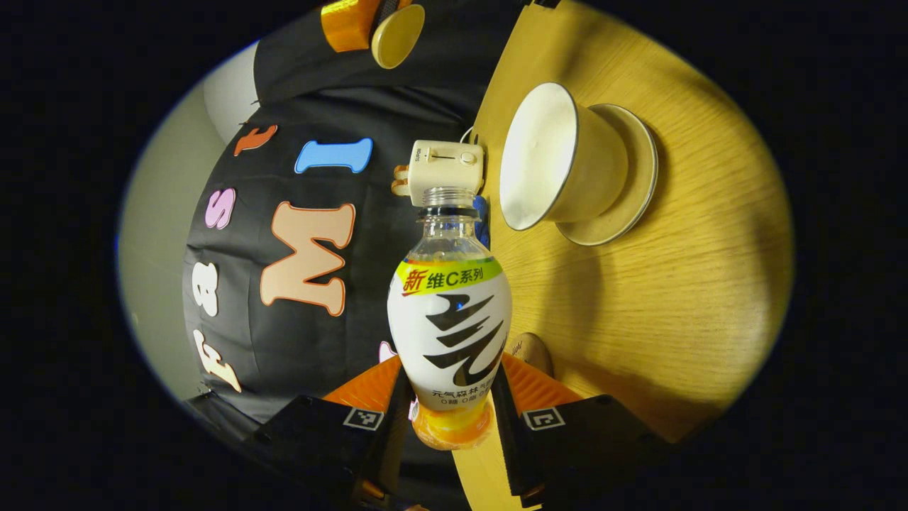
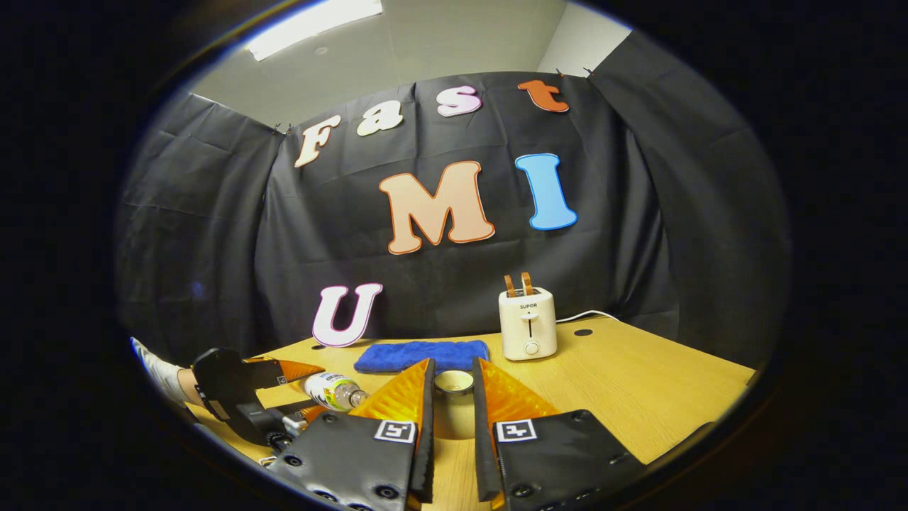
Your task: Open the teacup lid with one hand, grasp the water bottle and pour water into the teacup with the other hand; after pouring, place the water bottle on the coaster and then close the teacup lid.
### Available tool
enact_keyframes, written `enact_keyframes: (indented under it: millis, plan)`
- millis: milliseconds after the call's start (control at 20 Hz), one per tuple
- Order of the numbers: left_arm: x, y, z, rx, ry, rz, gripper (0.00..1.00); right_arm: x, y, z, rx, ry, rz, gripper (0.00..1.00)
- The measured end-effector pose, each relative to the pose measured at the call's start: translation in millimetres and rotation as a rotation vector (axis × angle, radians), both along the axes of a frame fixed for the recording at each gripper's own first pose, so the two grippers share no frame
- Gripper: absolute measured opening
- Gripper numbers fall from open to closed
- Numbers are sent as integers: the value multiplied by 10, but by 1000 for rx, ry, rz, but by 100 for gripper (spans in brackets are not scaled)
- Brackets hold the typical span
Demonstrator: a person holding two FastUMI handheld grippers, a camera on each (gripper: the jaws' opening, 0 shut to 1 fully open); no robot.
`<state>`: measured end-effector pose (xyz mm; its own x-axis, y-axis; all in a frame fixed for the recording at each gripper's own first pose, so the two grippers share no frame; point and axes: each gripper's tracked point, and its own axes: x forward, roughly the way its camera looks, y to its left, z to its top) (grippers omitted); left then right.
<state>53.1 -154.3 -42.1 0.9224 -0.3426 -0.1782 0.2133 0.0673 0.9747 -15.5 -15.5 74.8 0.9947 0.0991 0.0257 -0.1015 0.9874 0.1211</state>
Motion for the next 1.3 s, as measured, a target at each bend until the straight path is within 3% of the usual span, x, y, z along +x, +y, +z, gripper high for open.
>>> enact_keyframes:
  millis: [1300]
  plan:
    - [-42, -4, 128, 324, -100, -33, 57, -20, 3, 28, 1, 0, 7, 27]
